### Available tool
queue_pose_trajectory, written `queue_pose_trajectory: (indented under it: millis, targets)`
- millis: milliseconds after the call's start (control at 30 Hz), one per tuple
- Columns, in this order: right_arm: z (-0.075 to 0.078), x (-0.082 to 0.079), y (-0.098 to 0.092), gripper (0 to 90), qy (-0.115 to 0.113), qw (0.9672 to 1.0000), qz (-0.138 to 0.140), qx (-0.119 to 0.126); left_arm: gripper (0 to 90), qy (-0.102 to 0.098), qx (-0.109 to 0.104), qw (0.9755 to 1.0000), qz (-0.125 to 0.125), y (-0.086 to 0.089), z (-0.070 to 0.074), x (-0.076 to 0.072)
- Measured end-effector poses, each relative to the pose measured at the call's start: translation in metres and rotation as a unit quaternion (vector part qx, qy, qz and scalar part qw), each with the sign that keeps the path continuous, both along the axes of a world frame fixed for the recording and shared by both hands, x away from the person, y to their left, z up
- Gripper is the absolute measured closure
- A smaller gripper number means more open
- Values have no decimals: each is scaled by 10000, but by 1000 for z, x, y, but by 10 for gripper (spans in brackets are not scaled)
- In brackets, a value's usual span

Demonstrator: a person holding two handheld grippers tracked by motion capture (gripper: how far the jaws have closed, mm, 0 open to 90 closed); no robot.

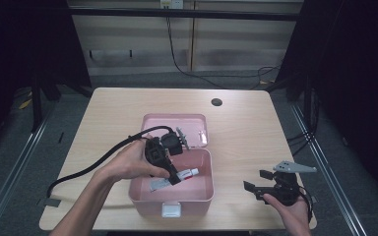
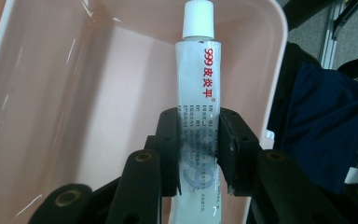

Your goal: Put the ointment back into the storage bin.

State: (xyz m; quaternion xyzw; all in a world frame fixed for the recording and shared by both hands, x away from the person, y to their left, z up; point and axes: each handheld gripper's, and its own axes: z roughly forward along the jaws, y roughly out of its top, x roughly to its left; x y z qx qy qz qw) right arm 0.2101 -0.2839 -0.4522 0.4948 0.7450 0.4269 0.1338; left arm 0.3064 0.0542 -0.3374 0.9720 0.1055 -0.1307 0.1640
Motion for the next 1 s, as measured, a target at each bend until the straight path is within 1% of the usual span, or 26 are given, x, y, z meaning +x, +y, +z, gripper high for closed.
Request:
queue_pose_trajectory:
  millis: [33, 67, 133, 200, 233, 300, 467, 600, 667, 800, 867, 900, 967, 1000]
  targets:
    - [0, 0, 0, 177, -1, 10000, 3, 0, 709, 38, 28, 10000, 45, -1, -1, 0]
    - [0, 0, 0, 177, 3, 10000, 3, 1, 709, 8, 44, 10000, 29, -2, -3, 0]
    - [0, 0, 0, 178, -9, 10000, 18, -6, 709, 39, 66, 10000, -31, -4, -6, -1]
    - [0, 0, 0, 177, -7, 10000, 13, -7, 709, 49, 92, 9998, -146, -6, -9, -2]
    - [0, 0, 0, 175, -6, 10000, 10, -8, 709, 45, 82, 9999, -131, -7, -12, -3]
    - [0, 0, 0, 174, -8, 10000, 4, -5, 709, 5, 182, 9996, -210, -8, -15, -3]
    - [0, 0, 0, 175, -5, 10000, 8, -10, 708, -48, 323, 9989, -331, -12, -24, -5]
    - [0, 0, 0, 174, -4, 10000, 8, -14, 708, -28, 322, 9989, -346, -14, -29, -6]
    - [0, 0, 0, 174, -4, 10000, 7, -13, 708, -52, 352, 9987, -362, -16, -32, -6]
    - [0, 0, 0, 171, -5, 10000, 1, -14, 708, -33, 403, 9983, -424, -19, -38, -6]
    - [0, 0, 0, 169, 2, 10000, 0, -8, 708, -7, 447, 9981, -427, -21, -44, -6]
    - [0, 0, 0, 168, -2, 10000, 2, -2, 708, -28, 482, 9978, -453, -21, -46, -6]
    - [0, 0, 0, 168, 1, 10000, 3, 2, 708, 46, 509, 9975, -485, -23, -49, -6]
    - [0, 0, 0, 168, 1, 10000, 3, -1, 708, 41, 517, 9974, -496, -23, -51, -6]
